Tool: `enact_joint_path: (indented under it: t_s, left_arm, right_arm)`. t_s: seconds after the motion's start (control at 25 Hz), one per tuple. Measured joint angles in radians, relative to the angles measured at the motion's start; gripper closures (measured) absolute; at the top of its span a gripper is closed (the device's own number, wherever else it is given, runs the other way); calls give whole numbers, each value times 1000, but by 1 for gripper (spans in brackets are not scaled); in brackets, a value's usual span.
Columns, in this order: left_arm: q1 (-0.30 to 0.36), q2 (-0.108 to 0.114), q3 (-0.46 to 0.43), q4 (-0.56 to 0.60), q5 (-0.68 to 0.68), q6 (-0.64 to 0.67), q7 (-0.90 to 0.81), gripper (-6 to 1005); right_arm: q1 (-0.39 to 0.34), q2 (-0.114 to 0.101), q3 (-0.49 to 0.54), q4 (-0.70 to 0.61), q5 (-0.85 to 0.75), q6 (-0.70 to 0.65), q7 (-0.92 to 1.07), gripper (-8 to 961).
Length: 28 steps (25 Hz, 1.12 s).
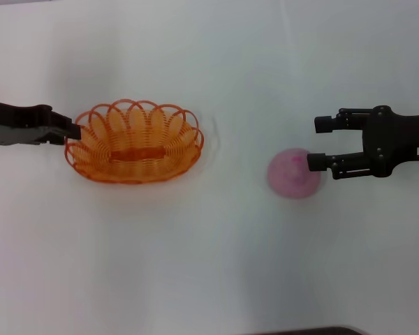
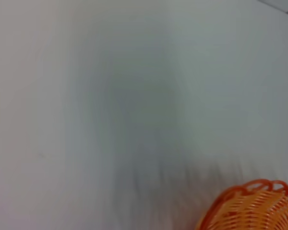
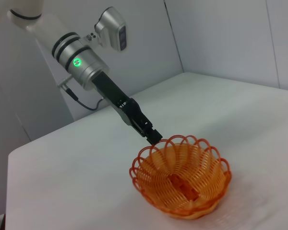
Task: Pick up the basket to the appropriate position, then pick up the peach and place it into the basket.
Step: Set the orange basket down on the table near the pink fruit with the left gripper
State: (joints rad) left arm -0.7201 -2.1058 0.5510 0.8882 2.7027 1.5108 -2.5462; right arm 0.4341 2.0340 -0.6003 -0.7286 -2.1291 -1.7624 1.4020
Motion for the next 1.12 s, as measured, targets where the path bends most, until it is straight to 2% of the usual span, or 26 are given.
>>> enact_joint_path:
  t_s: [0.24,0.4,0.56,0.68,0.84,0.92,1.0,1.04,1.08,1.12]
  left_arm:
    - [1,19,0,1,-3,8,12,673]
    - [11,33,-5,40,-48,39,47,504]
    - [35,60,-24,58,-197,97,144,353]
    - [70,72,-71,56,-373,162,299,245]
    - [128,80,-135,2,-557,268,542,250]
    - [154,77,-148,-10,-579,309,631,250]
    - [190,65,-156,-12,-598,355,742,249]
    - [210,56,-160,-10,-613,382,819,249]
    - [258,31,-164,-7,-639,421,972,249]
    - [270,24,-164,-8,-643,427,1008,249]
  right_arm:
    - [1,0,1,-2,1,1,0,98]
    - [1,0,2,-3,2,2,0,98]
    - [1,0,4,-3,4,2,0,98]
    - [2,-1,4,-3,6,2,0,98]
    - [3,0,4,-1,6,5,0,98]
    - [3,-1,4,-1,6,8,1,98]
    - [5,-1,4,-1,7,10,5,98]
    - [7,-1,4,-1,8,10,7,98]
    - [9,-1,4,-1,8,10,8,98]
    - [11,-1,5,-1,8,10,9,98]
